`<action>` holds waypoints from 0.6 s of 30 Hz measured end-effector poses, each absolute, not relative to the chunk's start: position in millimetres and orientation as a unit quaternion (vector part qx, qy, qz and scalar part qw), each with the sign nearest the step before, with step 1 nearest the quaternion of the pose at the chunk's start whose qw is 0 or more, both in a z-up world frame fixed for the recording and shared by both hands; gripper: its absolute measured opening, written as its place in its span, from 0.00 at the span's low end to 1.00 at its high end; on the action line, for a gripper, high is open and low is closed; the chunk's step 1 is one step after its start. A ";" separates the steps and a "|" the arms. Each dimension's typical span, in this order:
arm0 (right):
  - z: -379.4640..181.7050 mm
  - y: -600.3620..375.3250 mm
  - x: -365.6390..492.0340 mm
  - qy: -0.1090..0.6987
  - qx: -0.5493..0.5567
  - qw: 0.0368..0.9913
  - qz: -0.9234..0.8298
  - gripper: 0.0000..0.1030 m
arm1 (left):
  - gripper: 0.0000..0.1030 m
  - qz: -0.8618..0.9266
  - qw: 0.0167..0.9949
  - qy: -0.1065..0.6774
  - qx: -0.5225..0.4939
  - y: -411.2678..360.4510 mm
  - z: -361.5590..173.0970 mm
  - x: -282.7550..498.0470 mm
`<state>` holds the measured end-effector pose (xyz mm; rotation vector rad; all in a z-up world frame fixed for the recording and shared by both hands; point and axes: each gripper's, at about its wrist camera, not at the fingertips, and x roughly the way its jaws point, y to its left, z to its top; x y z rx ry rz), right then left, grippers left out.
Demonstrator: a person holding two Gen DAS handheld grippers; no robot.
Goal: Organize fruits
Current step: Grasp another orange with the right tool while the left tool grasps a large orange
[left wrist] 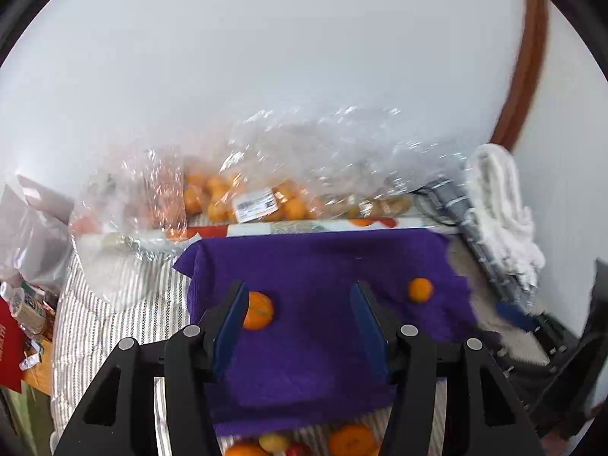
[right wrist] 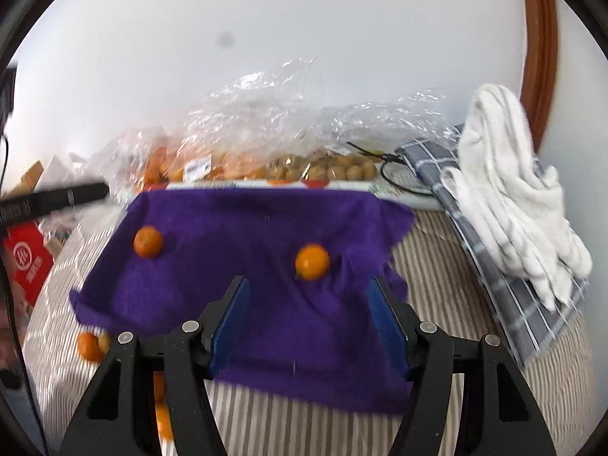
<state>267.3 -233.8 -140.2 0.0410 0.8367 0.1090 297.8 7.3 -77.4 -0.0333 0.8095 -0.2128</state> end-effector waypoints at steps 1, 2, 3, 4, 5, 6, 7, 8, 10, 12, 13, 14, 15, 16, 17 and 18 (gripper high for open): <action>-139.9 -233.3 257.8 0.409 0.015 0.911 0.053 0.63 | 0.52 -0.109 0.915 0.387 -0.018 6.4 -71.3 288.7; -140.1 -232.9 250.2 0.410 0.014 0.910 0.054 0.62 | 0.52 -0.117 0.916 0.382 -0.024 7.6 -66.8 277.9; -139.0 -233.1 239.8 0.408 0.017 0.911 0.055 0.62 | 0.52 -0.124 0.917 0.377 -0.031 9.8 -65.2 268.3; -137.8 -234.7 231.2 0.406 0.021 0.912 0.057 0.62 | 0.52 -0.125 0.918 0.374 -0.036 11.1 -64.4 259.0; -137.6 -234.4 221.5 0.403 0.026 0.913 0.061 0.62 | 0.52 -0.122 0.919 0.373 -0.037 12.9 -65.0 250.2; -136.8 -234.1 212.0 0.401 0.027 0.914 0.063 0.62 | 0.52 -0.118 0.920 0.371 -0.035 14.0 -66.6 241.1; -136.8 -231.7 205.5 0.399 0.025 0.914 0.064 0.62 | 0.52 -0.116 0.922 0.369 -0.032 16.0 -68.0 232.4; -136.6 -230.1 197.6 0.397 0.022 0.915 0.066 0.62 | 0.52 -0.114 0.923 0.367 -0.028 17.9 -69.9 224.0; -137.6 -224.5 186.9 0.398 0.018 0.915 0.072 0.62 | 0.52 -0.109 0.923 0.367 -0.022 21.9 -74.7 209.3; -140.6 -220.1 176.9 0.404 0.016 0.911 0.082 0.62 | 0.52 -0.103 0.921 0.375 -0.020 28.5 -81.6 196.8; -142.2 -217.5 172.8 0.405 0.015 0.910 0.085 0.62 | 0.52 -0.098 0.919 0.382 -0.019 32.4 -86.6 191.4; -144.0 -214.9 168.9 0.405 0.012 0.910 0.085 0.62 | 0.52 -0.091 0.917 0.389 -0.021 37.0 -91.6 186.6; -145.3 -212.8 164.4 0.403 0.010 0.911 0.085 0.62 | 0.52 -0.084 0.915 0.394 -0.022 41.5 -96.1 181.4; -146.9 -210.7 160.2 0.401 0.009 0.912 0.086 0.62 | 0.52 -0.077 0.914 0.398 -0.024 47.3 -101.5 175.2; -148.4 -209.7 157.2 0.399 0.010 0.913 0.088 0.62 | 0.52 -0.072 0.913 0.401 -0.025 53.6 -107.5 168.3; -150.2 -208.3 153.7 0.398 0.014 0.913 0.092 0.62 | 0.52 -0.066 0.912 0.403 -0.026 58.6 -112.3 163.1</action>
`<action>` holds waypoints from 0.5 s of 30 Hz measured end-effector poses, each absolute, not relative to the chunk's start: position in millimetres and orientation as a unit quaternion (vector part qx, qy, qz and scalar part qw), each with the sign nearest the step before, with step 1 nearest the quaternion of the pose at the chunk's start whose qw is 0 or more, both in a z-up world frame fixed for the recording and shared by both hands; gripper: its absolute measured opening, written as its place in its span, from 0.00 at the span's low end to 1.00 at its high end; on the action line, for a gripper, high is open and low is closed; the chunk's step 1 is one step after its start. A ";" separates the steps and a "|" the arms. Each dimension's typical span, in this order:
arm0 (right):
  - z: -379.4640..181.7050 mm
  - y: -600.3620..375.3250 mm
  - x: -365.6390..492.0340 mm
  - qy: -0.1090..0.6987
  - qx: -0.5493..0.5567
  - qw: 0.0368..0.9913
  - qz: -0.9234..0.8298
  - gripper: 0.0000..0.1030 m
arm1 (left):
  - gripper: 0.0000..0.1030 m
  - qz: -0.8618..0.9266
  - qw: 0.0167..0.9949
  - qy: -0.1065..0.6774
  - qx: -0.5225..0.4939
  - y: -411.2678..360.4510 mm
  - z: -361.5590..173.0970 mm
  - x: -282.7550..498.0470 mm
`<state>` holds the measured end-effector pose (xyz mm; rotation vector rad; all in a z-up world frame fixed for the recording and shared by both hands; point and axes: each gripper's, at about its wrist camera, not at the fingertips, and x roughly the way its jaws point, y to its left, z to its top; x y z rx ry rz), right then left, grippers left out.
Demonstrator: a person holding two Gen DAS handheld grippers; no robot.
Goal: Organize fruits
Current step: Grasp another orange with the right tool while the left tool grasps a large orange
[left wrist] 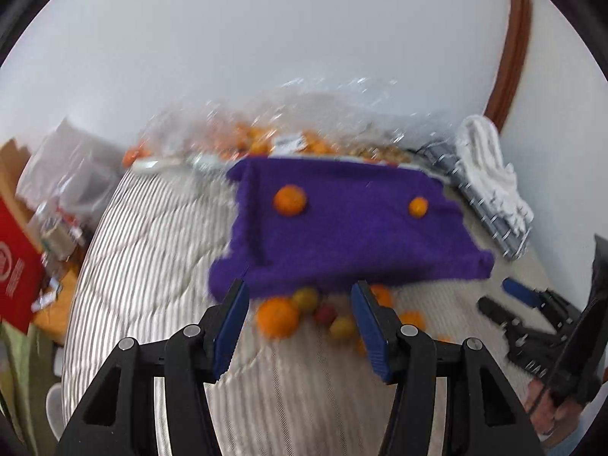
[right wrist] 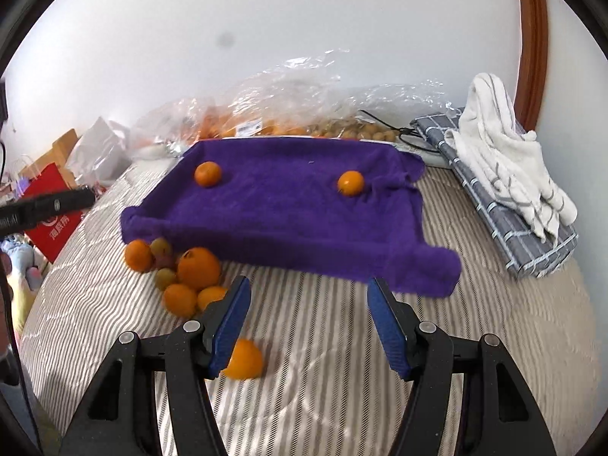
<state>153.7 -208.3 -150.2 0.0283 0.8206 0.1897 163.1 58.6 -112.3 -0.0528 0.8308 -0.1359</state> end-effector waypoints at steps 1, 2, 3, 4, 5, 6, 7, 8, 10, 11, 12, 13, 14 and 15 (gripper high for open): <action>-152.1 -206.6 150.2 0.399 0.018 0.912 0.096 0.60 | 0.52 -0.056 0.912 0.406 -0.029 66.1 -119.0 157.3; -154.5 -204.8 146.8 0.400 0.021 0.911 0.101 0.58 | 0.52 -0.045 0.910 0.410 -0.033 74.0 -126.1 151.6; -156.7 -203.3 144.9 0.402 0.022 0.909 0.104 0.57 | 0.52 -0.036 0.909 0.414 -0.037 81.6 -133.6 146.5; -159.5 -200.1 142.1 0.405 0.021 0.908 0.109 0.55 | 0.52 -0.030 0.907 0.417 -0.040 86.2 -139.0 143.6; -162.0 -196.8 139.2 0.406 0.019 0.907 0.112 0.55 | 0.52 -0.025 0.906 0.421 -0.043 91.2 -145.6 140.3; -163.7 -194.2 137.2 0.407 0.018 0.906 0.116 0.55 | 0.52 -0.018 0.901 0.430 -0.052 98.7 -155.3 136.7; -166.0 -191.3 135.0 0.408 0.021 0.904 0.123 0.55 | 0.52 -0.016 0.899 0.434 -0.058 102.0 -160.3 134.0; -167.7 -188.8 133.6 0.411 0.024 0.902 0.130 0.55 | 0.52 -0.015 0.895 0.440 -0.065 106.3 -167.0 131.2; -173.2 -182.6 131.0 0.421 0.024 0.895 0.144 0.55 | 0.52 -0.012 0.892 0.446 -0.073 110.5 -175.3 126.3; -177.0 -179.6 130.2 0.426 0.021 0.893 0.147 0.55 | 0.52 -0.011 0.891 0.448 -0.074 111.9 -178.8 124.2; -180.3 -177.1 129.5 0.429 0.017 0.891 0.148 0.55 | 0.52 -0.010 0.891 0.448 -0.073 111.5 -180.6 122.7; -184.7 -173.9 129.0 0.433 0.012 0.889 0.150 0.55 | 0.52 -0.011 0.892 0.447 -0.070 111.7 -183.0 120.7; -188.0 -172.2 128.9 0.434 0.009 0.888 0.151 0.55 | 0.52 -0.011 0.893 0.445 -0.065 111.4 -184.7 119.3; -191.8 -170.2 128.5 0.436 0.007 0.888 0.150 0.55 | 0.52 -0.011 0.894 0.444 -0.062 110.8 -186.1 118.5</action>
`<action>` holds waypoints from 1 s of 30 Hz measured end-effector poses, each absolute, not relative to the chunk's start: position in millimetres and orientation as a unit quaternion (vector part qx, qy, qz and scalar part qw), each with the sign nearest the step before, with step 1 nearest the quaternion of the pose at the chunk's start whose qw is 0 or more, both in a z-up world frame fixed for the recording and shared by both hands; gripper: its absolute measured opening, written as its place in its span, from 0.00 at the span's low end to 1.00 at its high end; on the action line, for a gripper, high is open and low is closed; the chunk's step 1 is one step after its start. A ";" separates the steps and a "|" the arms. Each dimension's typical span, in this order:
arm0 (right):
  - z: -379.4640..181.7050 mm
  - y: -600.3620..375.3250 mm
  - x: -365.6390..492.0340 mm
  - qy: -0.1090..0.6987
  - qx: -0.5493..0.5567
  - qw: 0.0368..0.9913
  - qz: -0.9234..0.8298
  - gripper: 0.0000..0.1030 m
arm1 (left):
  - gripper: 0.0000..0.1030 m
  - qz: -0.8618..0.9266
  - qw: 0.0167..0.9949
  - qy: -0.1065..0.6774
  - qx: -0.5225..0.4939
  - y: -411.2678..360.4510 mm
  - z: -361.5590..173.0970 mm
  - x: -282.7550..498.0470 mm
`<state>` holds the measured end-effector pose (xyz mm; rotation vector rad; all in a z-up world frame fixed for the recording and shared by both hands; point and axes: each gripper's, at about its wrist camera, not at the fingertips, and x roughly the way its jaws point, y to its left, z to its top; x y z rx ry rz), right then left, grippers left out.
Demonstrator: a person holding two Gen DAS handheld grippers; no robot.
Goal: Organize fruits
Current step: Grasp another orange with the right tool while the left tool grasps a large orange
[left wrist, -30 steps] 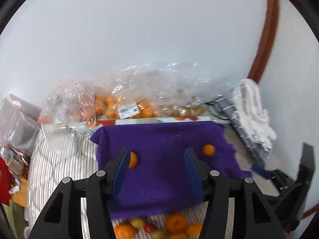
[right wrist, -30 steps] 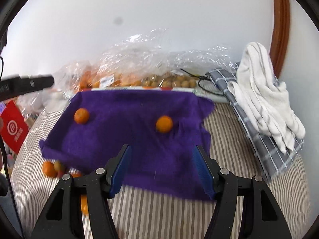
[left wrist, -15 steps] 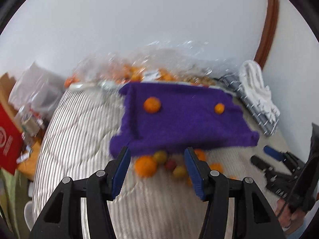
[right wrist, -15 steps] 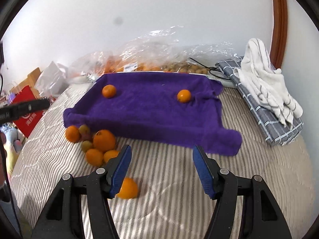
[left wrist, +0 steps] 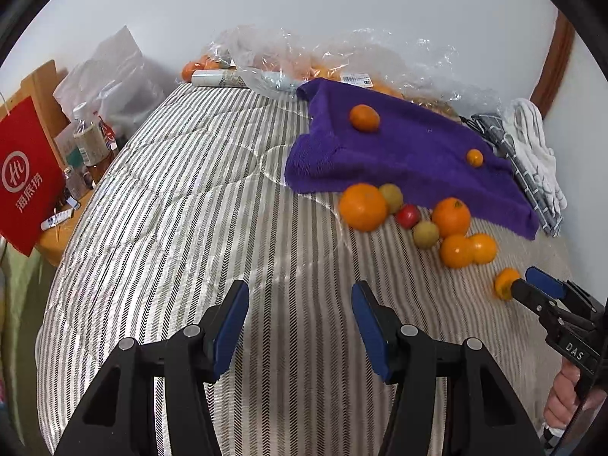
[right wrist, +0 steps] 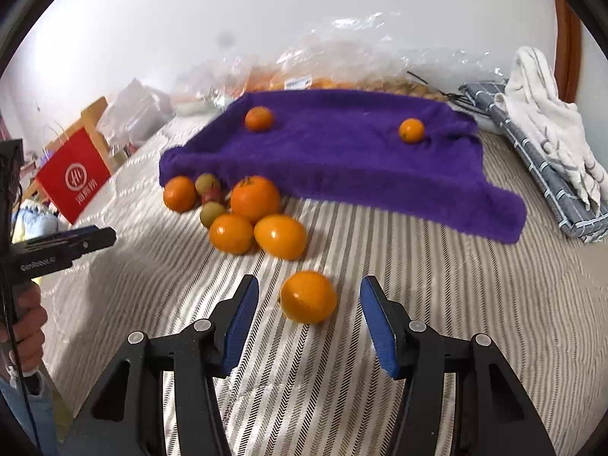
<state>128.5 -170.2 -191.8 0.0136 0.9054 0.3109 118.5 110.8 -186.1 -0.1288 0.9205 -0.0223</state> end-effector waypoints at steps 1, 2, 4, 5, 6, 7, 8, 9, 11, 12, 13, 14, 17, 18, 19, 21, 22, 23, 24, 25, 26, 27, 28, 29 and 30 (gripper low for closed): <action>-195.8 -168.8 129.2 0.438 0.005 0.887 0.149 0.55 | 0.52 -0.012 0.895 0.442 -0.061 109.8 -187.3 117.9; -198.4 -168.4 130.4 0.440 0.005 0.886 0.148 0.55 | 0.52 -0.015 0.895 0.441 -0.061 108.4 -188.5 117.5; -204.9 -168.1 133.0 0.447 0.010 0.882 0.153 0.55 | 0.52 -0.022 0.894 0.442 -0.065 104.3 -189.0 119.0; -206.7 -168.2 134.6 0.449 0.010 0.880 0.155 0.52 | 0.52 -0.027 0.894 0.442 -0.068 102.0 -188.8 120.2; -209.2 -167.4 135.6 0.451 0.007 0.879 0.155 0.49 | 0.52 -0.031 0.894 0.442 -0.069 100.5 -188.5 121.1; -211.2 -166.8 136.3 0.453 0.005 0.878 0.155 0.43 | 0.52 -0.038 0.894 0.442 -0.070 97.9 -187.6 122.9; -212.5 -166.1 136.3 0.450 -0.001 0.880 0.152 0.36 | 0.52 -0.042 0.894 0.441 -0.068 94.7 -186.4 125.5; -211.6 -165.7 135.7 0.446 -0.005 0.882 0.152 0.35 | 0.52 -0.042 0.895 0.439 -0.066 91.2 -185.2 128.9; -209.4 -166.4 132.8 0.438 -0.006 0.885 0.156 0.35 | 0.52 -0.042 0.897 0.435 -0.064 86.1 -183.8 135.2; -208.1 -167.0 131.4 0.434 -0.010 0.887 0.155 0.35 | 0.51 -0.044 0.897 0.434 -0.065 82.6 -183.6 141.0; -206.8 -168.0 130.2 0.430 -0.014 0.890 0.153 0.35 | 0.51 -0.047 0.897 0.434 -0.067 80.2 -183.9 145.6; -204.2 -171.3 129.4 0.423 -0.019 0.894 0.149 0.35 | 0.51 -0.049 0.897 0.435 -0.067 77.6 -184.8 150.3; -200.9 -186.5 133.3 0.413 -0.016 0.902 0.127 0.35 | 0.51 -0.050 0.895 0.440 -0.056 68.7 -189.4 166.5; -201.0 -191.6 135.0 0.411 -0.016 0.904 0.116 0.35 | 0.51 -0.047 0.893 0.445 -0.046 65.0 -192.4 173.5; -202.0 -198.9 138.0 0.412 -0.015 0.906 0.101 0.35 | 0.51 -0.044 0.892 0.448 -0.041 63.4 -194.2 178.1; -205.4 -211.3 144.6 0.419 -0.002 0.904 0.084 0.35 | 0.51 -0.038 0.892 0.449 -0.036 61.4 -197.8 186.3; -206.8 -216.1 147.3 0.422 0.005 0.903 0.079 0.35 | 0.51 -0.036 0.892 0.449 -0.035 61.5 -199.3 189.2; -208.5 -221.3 149.3 0.423 0.011 0.903 0.072 0.35 | 0.51 -0.034 0.892 0.450 -0.035 61.3 -201.4 192.8; -210.3 -225.9 151.3 0.424 0.017 0.903 0.064 0.35 | 0.51 -0.033 0.891 0.451 -0.035 61.8 -203.7 196.3; -211.6 -228.7 152.4 0.427 0.023 0.902 0.060 0.35 | 0.51 -0.034 0.891 0.450 -0.036 61.8 -205.4 198.7; -212.3 -230.9 153.0 0.429 0.029 0.901 0.060 0.35 | 0.51 -0.033 0.894 0.445 -0.034 61.2 -205.7 200.0; -212.1 -232.5 152.7 0.428 0.032 0.901 0.061 0.35 | 0.51 -0.033 0.896 0.442 -0.030 59.9 -206.3 201.6; -211.9 -233.1 152.1 0.426 0.031 0.902 0.061 0.35 | 0.51 -0.033 0.897 0.441 -0.026 58.9 -206.9 202.6; -211.8 -233.2 151.3 0.426 0.029 0.902 0.060 0.35 | 0.51 -0.034 0.898 0.437 -0.023 57.9 -207.4 202.9; -212.5 -232.5 151.5 0.429 0.026 0.901 0.060 0.35 | 0.51 -0.036 0.900 0.435 -0.021 57.3 -207.8 203.1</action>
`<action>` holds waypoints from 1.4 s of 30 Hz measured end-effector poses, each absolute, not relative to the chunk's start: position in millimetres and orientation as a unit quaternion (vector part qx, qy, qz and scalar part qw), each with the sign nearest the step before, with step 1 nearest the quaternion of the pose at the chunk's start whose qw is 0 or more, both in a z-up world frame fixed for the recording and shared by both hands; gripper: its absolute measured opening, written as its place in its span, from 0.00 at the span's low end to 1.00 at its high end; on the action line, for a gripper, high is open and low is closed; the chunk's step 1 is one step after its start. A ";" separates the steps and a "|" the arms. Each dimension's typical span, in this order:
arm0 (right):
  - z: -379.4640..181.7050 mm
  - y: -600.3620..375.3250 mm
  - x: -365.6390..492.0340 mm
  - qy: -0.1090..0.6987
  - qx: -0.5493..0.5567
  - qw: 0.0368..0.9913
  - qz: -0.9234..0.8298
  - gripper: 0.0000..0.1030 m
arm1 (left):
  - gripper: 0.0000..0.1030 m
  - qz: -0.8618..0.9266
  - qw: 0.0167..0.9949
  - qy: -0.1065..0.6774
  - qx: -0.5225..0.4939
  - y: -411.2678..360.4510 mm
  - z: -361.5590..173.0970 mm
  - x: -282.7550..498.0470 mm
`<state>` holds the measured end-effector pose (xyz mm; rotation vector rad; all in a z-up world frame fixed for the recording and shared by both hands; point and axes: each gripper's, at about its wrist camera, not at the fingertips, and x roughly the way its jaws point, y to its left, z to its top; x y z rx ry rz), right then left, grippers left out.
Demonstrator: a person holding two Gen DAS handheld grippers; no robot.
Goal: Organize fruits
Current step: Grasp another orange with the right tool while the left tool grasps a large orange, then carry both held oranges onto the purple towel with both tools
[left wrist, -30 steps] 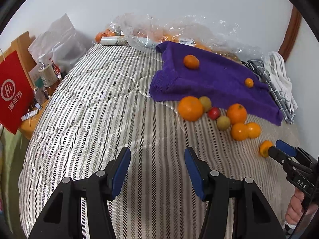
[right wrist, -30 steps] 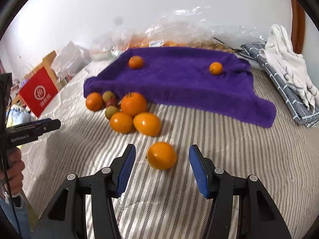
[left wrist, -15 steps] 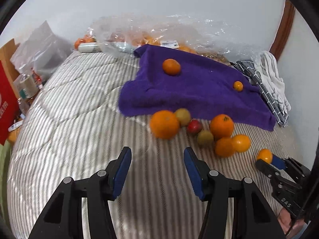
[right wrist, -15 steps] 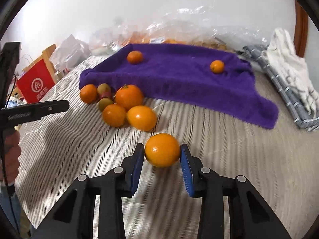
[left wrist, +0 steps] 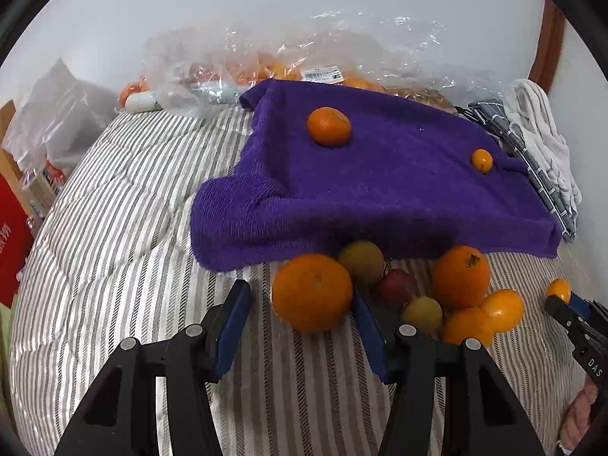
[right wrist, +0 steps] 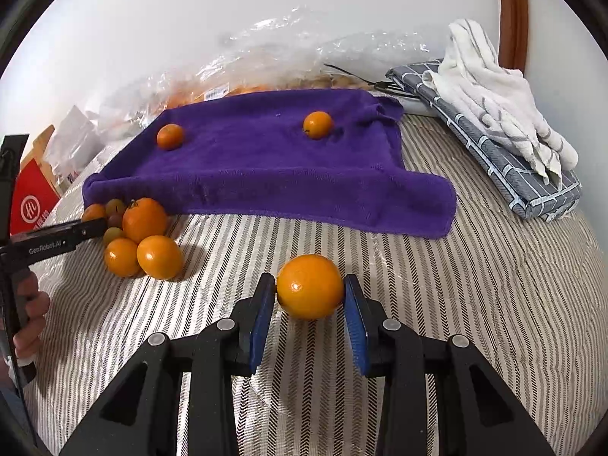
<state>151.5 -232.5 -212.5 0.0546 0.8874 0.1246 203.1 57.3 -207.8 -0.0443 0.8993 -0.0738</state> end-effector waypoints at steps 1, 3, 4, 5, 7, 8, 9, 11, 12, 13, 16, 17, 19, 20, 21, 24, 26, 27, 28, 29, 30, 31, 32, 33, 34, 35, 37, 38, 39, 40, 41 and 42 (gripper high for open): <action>-213.2 -232.0 152.0 0.432 0.025 0.900 0.059 0.35 | 0.51 -0.037 0.902 0.430 -0.018 56.7 -208.7 202.8; -214.4 -230.4 154.0 0.436 0.022 0.898 0.055 0.35 | 0.51 -0.045 0.903 0.427 -0.021 56.9 -208.9 202.8; -215.4 -229.7 155.7 0.438 0.022 0.897 0.053 0.35 | 0.51 -0.050 0.903 0.427 -0.026 57.6 -208.6 203.4; -216.0 -230.0 156.3 0.440 0.023 0.896 0.051 0.35 | 0.51 -0.053 0.903 0.426 -0.032 59.2 -208.5 203.4; -216.7 -232.0 159.1 0.442 0.030 0.895 0.053 0.35 | 0.51 -0.056 0.902 0.426 -0.038 61.3 -208.4 203.3; -216.8 -232.9 159.7 0.442 0.034 0.895 0.054 0.35 | 0.51 -0.055 0.902 0.427 -0.035 60.7 -208.6 203.3; -216.9 -234.0 159.9 0.441 0.038 0.895 0.054 0.35 | 0.51 -0.054 0.902 0.427 -0.031 59.5 -208.9 203.0; -216.9 -235.6 159.6 0.439 0.042 0.896 0.052 0.35 | 0.51 -0.048 0.902 0.428 -0.018 55.6 -209.1 202.5; -216.7 -236.1 159.0 0.438 0.043 0.896 0.051 0.35 | 0.51 -0.047 0.902 0.428 -0.016 55.0 -208.9 202.0; -216.5 -236.5 158.8 0.437 0.044 0.897 0.050 0.35 | 0.51 -0.048 0.902 0.428 -0.018 55.2 -208.7 202.2; -215.9 -236.9 158.1 0.435 0.047 0.898 0.050 0.35 | 0.38 -0.049 0.904 0.423 -0.035 60.8 -207.6 201.3; -215.9 -236.9 157.6 0.434 0.047 0.898 0.051 0.35 | 0.37 -0.053 0.904 0.421 -0.044 62.5 -207.6 200.3; -215.4 -236.7 156.2 0.433 0.047 0.899 0.049 0.35 | 0.37 -0.054 0.905 0.418 -0.056 65.6 -207.2 198.1; -215.1 -236.4 155.6 0.432 0.048 0.899 0.049 0.35 | 0.37 -0.056 0.906 0.415 -0.059 66.4 -206.4 196.9; -214.7 -236.6 155.1 0.430 0.048 0.900 0.051 0.35 | 0.37 -0.059 0.908 0.411 -0.061 66.5 -205.3 195.4; -213.9 -237.3 154.3 0.427 0.053 0.901 0.053 0.35 | 0.37 -0.062 0.914 0.395 -0.061 65.8 -201.2 190.2; -212.6 -239.0 152.3 0.422 0.057 0.903 0.053 0.35 | 0.37 -0.066 0.919 0.383 -0.061 64.5 -197.8 186.6; -211.9 -239.7 151.0 0.420 0.059 0.904 0.053 0.35 | 0.37 -0.069 0.921 0.378 -0.062 64.5 -196.4 184.7; -211.0 -240.6 149.1 0.417 0.063 0.905 0.054 0.35 | 0.37 -0.071 0.922 0.375 -0.063 64.4 -195.2 184.2; -210.5 -241.6 148.4 0.415 0.066 0.906 0.055 0.35 | 0.37 -0.075 0.924 0.370 -0.064 64.0 -193.7 183.2; -210.1 -242.9 147.7 0.413 0.070 0.906 0.058 0.35 | 0.37 -0.078 0.925 0.368 -0.064 63.1 -192.6 182.7; -210.1 -243.8 147.2 0.412 0.072 0.907 0.059 0.35 | 0.37 -0.085 0.925 0.366 -0.063 62.3 -191.6 182.0; -209.8 -243.9 146.9 0.411 0.072 0.907 0.059 0.35 | 0.37 -0.092 0.924 0.366 -0.063 61.2 -190.9 181.8; -209.4 -243.6 146.9 0.412 0.071 0.907 0.057 0.35 | 0.37 -0.098 0.923 0.365 -0.064 60.7 -189.8 181.2; -208.8 -242.8 146.7 0.412 0.068 0.907 0.055 0.35 | 0.37 -0.098 0.924 0.364 -0.065 60.5 -188.9 180.0; -208.2 -242.1 146.5 0.413 0.068 0.907 0.056 0.35 | 0.37 -0.097 0.925 0.362 -0.064 61.1 -187.2 177.7; -205.3 -241.8 146.6 0.415 0.077 0.904 0.062 0.35 | 0.37 -0.092 0.926 0.363 -0.058 62.7 -183.4 171.2; -201.6 -241.7 146.3 0.414 0.082 0.904 0.065 0.35 | 0.37 -0.090 0.927 0.361 -0.056 64.8 -179.6 166.5; -197.2 -241.4 146.3 0.412 0.082 0.905 0.067 0.35 | 0.37 -0.091 0.927 0.358 -0.056 67.4 -175.4 162.7; -190.0 -240.4 146.4 0.407 0.078 0.908 0.067 0.35 | 0.37 -0.096 0.929 0.353 -0.058 70.7 -168.7 158.0; -183.3 -239.5 146.7 0.401 0.073 0.911 0.067 0.35 | 0.37 -0.099 0.930 0.348 -0.059 73.8 -161.0 154.2; -173.8 -238.1 147.4 0.392 0.068 0.915 0.069 0.35 | 0.37 -0.099 0.932 0.343 -0.061 76.4 -153.7 151.8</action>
